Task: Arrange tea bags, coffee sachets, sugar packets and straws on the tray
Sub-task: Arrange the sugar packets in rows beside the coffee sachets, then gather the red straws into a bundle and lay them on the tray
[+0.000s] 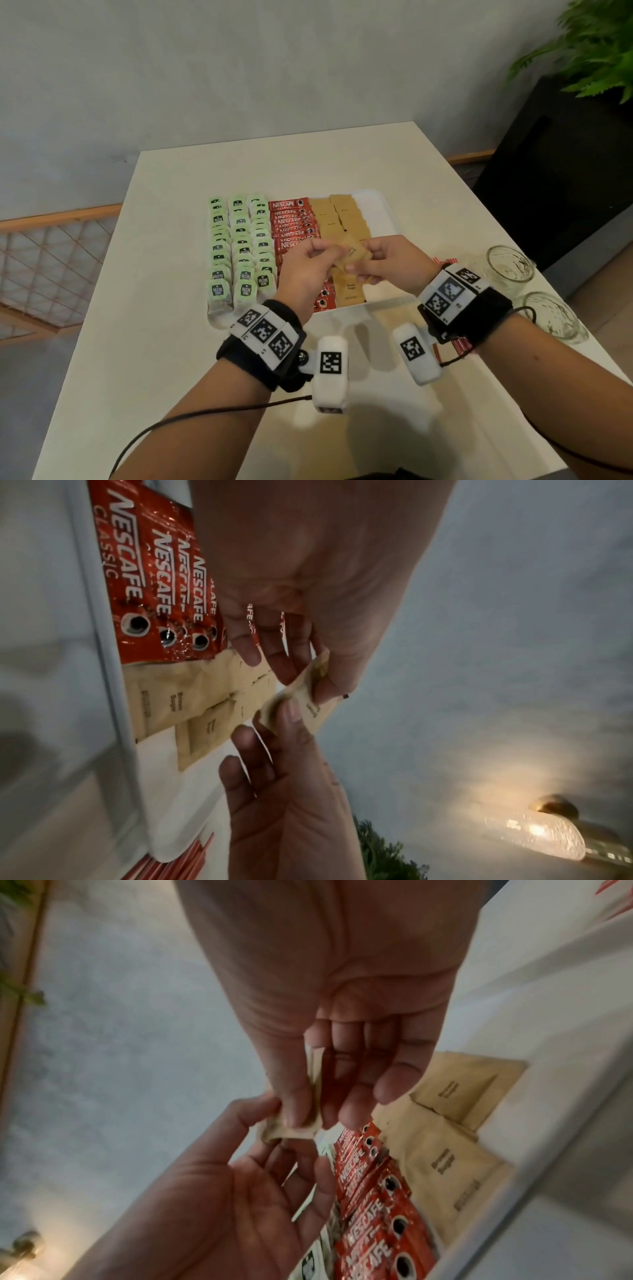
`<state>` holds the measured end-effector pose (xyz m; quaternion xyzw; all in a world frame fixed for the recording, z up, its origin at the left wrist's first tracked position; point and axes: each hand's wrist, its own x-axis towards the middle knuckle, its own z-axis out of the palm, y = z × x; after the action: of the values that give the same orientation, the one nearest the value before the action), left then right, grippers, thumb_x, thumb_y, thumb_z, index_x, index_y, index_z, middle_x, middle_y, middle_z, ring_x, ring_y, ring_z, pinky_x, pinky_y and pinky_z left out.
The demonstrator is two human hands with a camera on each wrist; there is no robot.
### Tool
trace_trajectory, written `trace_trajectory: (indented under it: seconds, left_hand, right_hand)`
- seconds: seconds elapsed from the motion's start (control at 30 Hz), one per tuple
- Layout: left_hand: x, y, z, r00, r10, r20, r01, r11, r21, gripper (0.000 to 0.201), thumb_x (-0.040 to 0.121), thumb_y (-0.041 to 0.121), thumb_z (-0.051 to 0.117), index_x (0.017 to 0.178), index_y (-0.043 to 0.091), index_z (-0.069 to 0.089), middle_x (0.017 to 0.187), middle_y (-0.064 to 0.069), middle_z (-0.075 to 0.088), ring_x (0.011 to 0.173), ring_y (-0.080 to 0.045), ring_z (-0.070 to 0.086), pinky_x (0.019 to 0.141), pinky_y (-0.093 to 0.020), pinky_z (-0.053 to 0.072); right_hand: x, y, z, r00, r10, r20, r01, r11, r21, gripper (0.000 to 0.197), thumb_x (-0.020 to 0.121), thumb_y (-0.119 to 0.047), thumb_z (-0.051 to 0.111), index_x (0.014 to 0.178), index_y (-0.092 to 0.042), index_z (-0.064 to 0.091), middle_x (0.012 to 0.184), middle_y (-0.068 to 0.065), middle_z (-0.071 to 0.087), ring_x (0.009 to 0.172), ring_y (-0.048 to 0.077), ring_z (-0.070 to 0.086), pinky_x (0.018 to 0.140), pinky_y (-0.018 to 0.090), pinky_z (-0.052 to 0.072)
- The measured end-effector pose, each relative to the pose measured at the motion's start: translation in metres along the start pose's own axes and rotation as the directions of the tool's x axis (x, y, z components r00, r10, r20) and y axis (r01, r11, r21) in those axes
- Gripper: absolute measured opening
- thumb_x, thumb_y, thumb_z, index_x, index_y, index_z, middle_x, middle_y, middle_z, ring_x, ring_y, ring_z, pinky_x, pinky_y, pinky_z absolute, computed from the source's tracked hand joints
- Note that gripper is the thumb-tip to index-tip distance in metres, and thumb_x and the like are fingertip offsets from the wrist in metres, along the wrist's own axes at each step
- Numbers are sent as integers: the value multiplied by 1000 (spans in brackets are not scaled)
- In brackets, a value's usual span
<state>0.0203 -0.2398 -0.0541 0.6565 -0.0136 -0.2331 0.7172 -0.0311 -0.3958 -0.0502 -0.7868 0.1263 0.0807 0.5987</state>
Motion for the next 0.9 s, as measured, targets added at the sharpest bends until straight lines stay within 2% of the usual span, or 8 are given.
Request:
trace_trajectory:
  seconds: [0.1,0.2,0.27,0.33,0.43,0.5,0.7,0.9]
  left_hand:
    - [-1,2,2,999,41,27,-43,997,62,23,84,2,72,101,14,62,83,-1,72,71,-11,67,65,-23,54]
    - [-2,2,2,988,130,85,-147,960,237,31,82,4,75,107,15,61,86,-6,75,79,-18,71,76,-30,57]
    - [0,-5,2,975,176,136,-217,890,401,35,79,13,80,107,18,59,88,2,73,84,-15,68,81,-29,53]
    - [6,-14,2,962,213,170,-272,698,662,39,75,30,83,105,30,58,94,14,66,89,-8,60,89,-32,48]
    - [11,-22,1,935,261,241,-296,194,935,39,76,48,75,110,39,59,116,18,58,114,-13,48,106,-41,25]
    - [11,-26,3,928,252,275,-295,44,955,38,80,47,71,114,38,58,124,16,55,122,-16,42,109,-46,12]
    - [13,-33,12,934,222,280,-262,-105,959,34,82,44,68,113,34,59,121,11,56,121,-21,42,111,-54,-1]
    - [12,-32,15,945,202,259,-236,-129,963,37,83,46,67,115,32,57,122,8,55,121,-22,42,114,-57,-2]
  right_hand:
    - [0,0,-12,998,33,-61,-28,997,78,13,83,-14,74,95,-11,72,82,6,74,70,12,67,62,20,53]
    - [3,-3,-26,992,45,-114,-24,983,181,8,84,-15,73,90,-10,72,84,6,75,75,15,69,69,26,57]
    - [7,-4,-34,988,35,-149,-6,981,192,7,85,-14,72,88,-9,71,81,4,75,71,13,68,68,25,56]
    - [11,2,-42,980,23,-199,-6,997,82,6,86,-13,71,84,-8,69,78,5,73,67,12,66,64,24,56]
    - [15,25,-51,976,8,-219,-71,957,-283,8,87,-17,70,80,-14,68,75,6,72,71,19,68,66,29,54]
    - [15,38,-51,982,64,-179,-134,901,-413,10,86,-20,70,77,-18,67,71,3,72,73,21,70,69,33,55]
    - [15,54,-38,974,123,-189,-192,892,-409,11,83,-21,75,77,-18,66,75,5,72,75,22,71,74,33,58]
    - [18,59,-36,971,123,-203,-189,918,-349,18,80,-17,78,88,-18,62,86,8,69,82,25,70,77,42,60]
